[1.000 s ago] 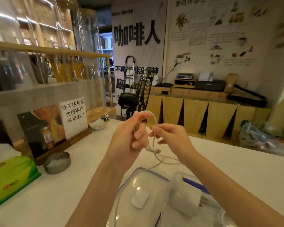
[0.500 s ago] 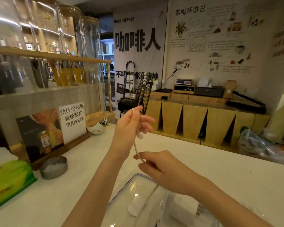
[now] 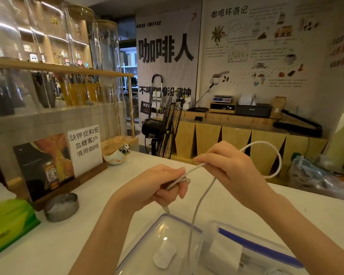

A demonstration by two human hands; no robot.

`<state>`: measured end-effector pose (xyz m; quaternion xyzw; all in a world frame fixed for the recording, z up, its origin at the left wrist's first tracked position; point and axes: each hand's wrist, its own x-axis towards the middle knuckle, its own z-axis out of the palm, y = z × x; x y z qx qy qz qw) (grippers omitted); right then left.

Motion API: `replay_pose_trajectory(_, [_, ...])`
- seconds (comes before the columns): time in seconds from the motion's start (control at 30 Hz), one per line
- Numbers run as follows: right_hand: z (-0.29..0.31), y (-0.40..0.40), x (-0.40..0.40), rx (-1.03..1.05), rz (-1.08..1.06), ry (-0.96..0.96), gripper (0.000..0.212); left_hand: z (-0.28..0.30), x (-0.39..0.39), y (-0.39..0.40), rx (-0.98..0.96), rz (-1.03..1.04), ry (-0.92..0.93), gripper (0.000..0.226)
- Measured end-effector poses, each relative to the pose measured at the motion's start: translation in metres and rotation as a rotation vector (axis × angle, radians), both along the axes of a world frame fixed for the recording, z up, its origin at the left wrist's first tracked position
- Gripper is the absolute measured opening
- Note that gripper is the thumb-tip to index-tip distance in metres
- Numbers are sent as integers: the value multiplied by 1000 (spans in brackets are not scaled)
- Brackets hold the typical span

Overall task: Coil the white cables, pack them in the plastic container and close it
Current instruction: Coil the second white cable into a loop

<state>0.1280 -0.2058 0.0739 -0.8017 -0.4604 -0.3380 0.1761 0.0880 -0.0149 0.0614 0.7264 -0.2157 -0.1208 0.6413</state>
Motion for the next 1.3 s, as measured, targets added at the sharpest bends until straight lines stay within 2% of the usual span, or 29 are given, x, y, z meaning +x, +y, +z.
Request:
replay_pose_trajectory(0.17, [-3, 7, 5, 100, 82, 148, 40, 3, -3, -2, -564, -426, 133, 32])
replay_pose_trajectory(0.27, [-11, 20, 4, 182, 167, 428, 19, 8, -3, -10, -918, -581, 255, 33])
replay_pose_trajectory(0.4, [-22, 36, -8, 58, 142, 697, 16, 11, 0, -7, -1252, -547, 269, 37])
replay_pose_trajectory(0.47, [-28, 43, -14, -36, 133, 712, 24, 12, 5, -1, -1325, -469, 218, 36])
replay_pose_trajectory(0.53, [-31, 47, -19, -115, 140, 686, 30, 14, 11, 1, -1343, -298, 132, 39])
replay_pose_trajectory(0.7, [-22, 48, -33, -190, 88, 600, 31, 15, 15, -5, -1112, 290, -171, 36])
replay_pose_trajectory(0.77, [-18, 45, -36, -207, 47, 527, 32, 12, 15, -8, -845, 458, -330, 33])
replay_pose_trajectory(0.87, [-9, 36, -38, -213, -40, 346, 32, 9, 13, -10, -283, 588, -548, 29])
replay_pose_trajectory(0.97, [1, 29, -37, -266, -107, 116, 25, 8, 11, -14, 103, 577, -615, 24])
replay_pose_trajectory(1.07, [6, 23, -34, -295, -161, -123, 4, 9, 8, -16, 321, 521, -566, 24])
replay_pose_trajectory(1.2, [13, 16, -31, -249, -81, -217, 6, 11, 5, -11, 446, 298, -359, 29])
replay_pose_trajectory(1.3, [18, 12, -27, -223, -42, -211, 16, 15, 4, 0, 333, 126, -170, 37])
